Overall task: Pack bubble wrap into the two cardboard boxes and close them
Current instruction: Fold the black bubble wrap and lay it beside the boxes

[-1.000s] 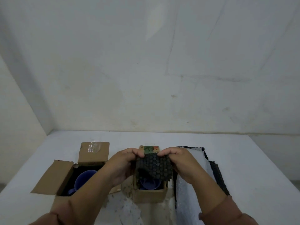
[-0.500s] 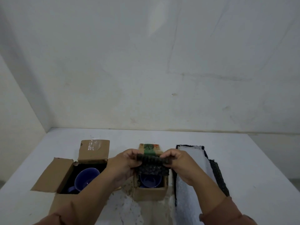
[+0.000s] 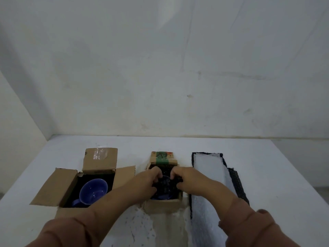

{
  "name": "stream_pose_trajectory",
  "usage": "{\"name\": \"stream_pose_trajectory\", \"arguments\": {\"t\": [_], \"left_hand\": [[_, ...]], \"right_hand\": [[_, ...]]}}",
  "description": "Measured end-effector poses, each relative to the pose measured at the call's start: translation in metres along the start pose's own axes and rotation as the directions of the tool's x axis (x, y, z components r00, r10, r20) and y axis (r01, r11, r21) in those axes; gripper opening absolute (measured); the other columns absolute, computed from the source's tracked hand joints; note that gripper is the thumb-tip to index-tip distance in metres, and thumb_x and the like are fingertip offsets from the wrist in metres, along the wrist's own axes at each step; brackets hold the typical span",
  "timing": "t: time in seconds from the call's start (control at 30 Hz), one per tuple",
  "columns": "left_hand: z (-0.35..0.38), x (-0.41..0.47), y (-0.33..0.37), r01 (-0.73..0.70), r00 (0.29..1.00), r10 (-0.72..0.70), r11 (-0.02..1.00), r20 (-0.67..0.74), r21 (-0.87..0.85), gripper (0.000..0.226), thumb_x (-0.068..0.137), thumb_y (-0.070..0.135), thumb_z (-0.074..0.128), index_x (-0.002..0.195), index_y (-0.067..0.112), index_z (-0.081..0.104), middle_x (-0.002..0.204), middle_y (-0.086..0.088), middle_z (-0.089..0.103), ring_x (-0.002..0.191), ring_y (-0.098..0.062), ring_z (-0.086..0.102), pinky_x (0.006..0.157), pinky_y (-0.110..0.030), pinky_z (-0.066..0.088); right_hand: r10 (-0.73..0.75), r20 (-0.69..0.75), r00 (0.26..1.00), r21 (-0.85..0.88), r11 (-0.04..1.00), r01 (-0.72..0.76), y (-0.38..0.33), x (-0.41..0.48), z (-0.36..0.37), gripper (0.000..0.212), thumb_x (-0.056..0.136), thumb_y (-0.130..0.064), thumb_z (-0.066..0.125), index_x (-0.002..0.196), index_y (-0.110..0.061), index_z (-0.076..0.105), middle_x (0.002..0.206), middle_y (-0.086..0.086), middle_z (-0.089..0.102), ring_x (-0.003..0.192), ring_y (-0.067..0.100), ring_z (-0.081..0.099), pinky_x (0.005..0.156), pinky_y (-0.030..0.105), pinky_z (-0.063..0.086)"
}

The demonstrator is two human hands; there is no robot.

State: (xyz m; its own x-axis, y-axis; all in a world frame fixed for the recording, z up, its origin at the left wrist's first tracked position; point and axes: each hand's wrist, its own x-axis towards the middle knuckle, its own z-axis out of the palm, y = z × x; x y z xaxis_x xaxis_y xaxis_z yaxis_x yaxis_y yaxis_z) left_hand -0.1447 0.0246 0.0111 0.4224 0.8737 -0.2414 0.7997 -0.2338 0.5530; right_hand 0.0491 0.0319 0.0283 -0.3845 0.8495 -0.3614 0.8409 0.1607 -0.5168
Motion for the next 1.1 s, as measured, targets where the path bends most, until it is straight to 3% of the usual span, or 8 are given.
{"name": "stream_pose_trajectory", "arguments": {"t": [0.1,0.2,0.4,0.5,0.57,0.7,0.9,1.1], "left_hand": [[0.005,0.006,0.001,-0.064,0.997,0.054,0.969,0.047,0.24,0.036,0.087,0.006,0.054,0.12,0.021,0.054,0.116,-0.002,0.061,0.103,-0.023,0.057,0.086,-0.031,0.042],[0.009,0.008,-0.003,-0.136,0.988,0.088,0.884,0.126,0.448,0.029,0.09,0.014,0.055,0.116,0.027,0.06,0.114,0.003,0.066,0.104,-0.024,0.057,0.1,-0.033,0.029],[0.008,0.011,-0.007,-0.149,0.972,0.04,0.868,0.232,0.474,0.026,0.094,0.022,0.047,0.113,0.031,0.062,0.112,0.001,0.064,0.11,-0.021,0.051,0.108,-0.039,0.018],[0.005,0.012,-0.005,-0.159,0.952,0.016,0.879,0.305,0.449,0.03,0.096,0.025,0.039,0.114,0.028,0.062,0.113,-0.003,0.06,0.12,-0.021,0.041,0.115,-0.052,-0.002],[0.003,0.012,-0.005,-0.16,0.941,0.011,0.895,0.338,0.416,0.032,0.096,0.031,0.036,0.112,0.026,0.064,0.113,-0.002,0.06,0.123,-0.02,0.038,0.114,-0.054,-0.01],[0.007,0.014,-0.005,-0.169,0.942,-0.015,0.842,0.335,0.512,0.033,0.098,0.03,0.036,0.106,0.023,0.068,0.112,0.001,0.063,0.119,-0.021,0.038,0.113,-0.058,-0.006],[0.01,0.018,-0.007,-0.136,0.984,0.057,0.848,0.167,0.512,0.018,0.088,0.031,0.058,0.105,0.028,0.065,0.107,-0.002,0.064,0.118,-0.019,0.042,0.114,-0.055,0.0],[0.014,0.015,-0.008,-0.155,0.988,0.112,0.802,0.11,0.577,0.019,0.088,0.03,0.056,0.101,0.033,0.069,0.102,0.003,0.068,0.114,-0.019,0.045,0.112,-0.057,0.006]], "right_hand": [[-0.072,0.026,0.997,-0.232,0.97,0.076,-0.002,0.006,0.006,0.042,0.086,-0.004,0.051,0.122,-0.024,0.053,0.123,0.007,0.059,0.109,0.027,0.055,0.085,0.036,0.047],[-0.109,0.146,0.983,-0.383,0.91,0.158,-0.002,0.011,0.012,0.034,0.087,-0.008,0.053,0.117,-0.022,0.062,0.123,0.007,0.06,0.109,0.027,0.056,0.091,0.037,0.047],[-0.007,0.286,0.958,-0.476,0.867,0.148,-0.01,0.019,0.014,0.029,0.089,-0.015,0.051,0.112,-0.019,0.066,0.115,0.005,0.066,0.102,0.026,0.057,0.091,0.037,0.043],[0.061,0.311,0.948,-0.565,0.814,0.133,-0.014,0.022,0.02,0.028,0.093,-0.02,0.044,0.11,-0.014,0.065,0.106,0.009,0.065,0.086,0.026,0.052,0.075,0.037,0.033],[0.079,0.323,0.943,-0.594,0.793,0.137,-0.013,0.023,0.021,0.029,0.094,-0.019,0.042,0.112,-0.012,0.064,0.102,0.01,0.064,0.082,0.024,0.049,0.076,0.037,0.034],[0.117,0.312,0.943,-0.63,0.769,0.113,-0.01,0.029,0.027,0.027,0.093,-0.014,0.044,0.113,-0.014,0.063,0.114,0.013,0.058,0.107,0.032,0.045,0.099,0.044,0.03],[0.052,0.273,0.96,-0.574,0.81,0.119,-0.005,0.028,0.022,0.029,0.091,-0.013,0.049,0.115,-0.024,0.061,0.118,0.009,0.058,0.111,0.031,0.045,0.096,0.041,0.03],[-0.026,0.22,0.975,-0.63,0.76,0.162,0.0,0.027,0.033,0.025,0.09,-0.011,0.049,0.107,-0.021,0.066,0.113,0.01,0.062,0.109,0.031,0.044,0.102,0.045,0.028]]}}
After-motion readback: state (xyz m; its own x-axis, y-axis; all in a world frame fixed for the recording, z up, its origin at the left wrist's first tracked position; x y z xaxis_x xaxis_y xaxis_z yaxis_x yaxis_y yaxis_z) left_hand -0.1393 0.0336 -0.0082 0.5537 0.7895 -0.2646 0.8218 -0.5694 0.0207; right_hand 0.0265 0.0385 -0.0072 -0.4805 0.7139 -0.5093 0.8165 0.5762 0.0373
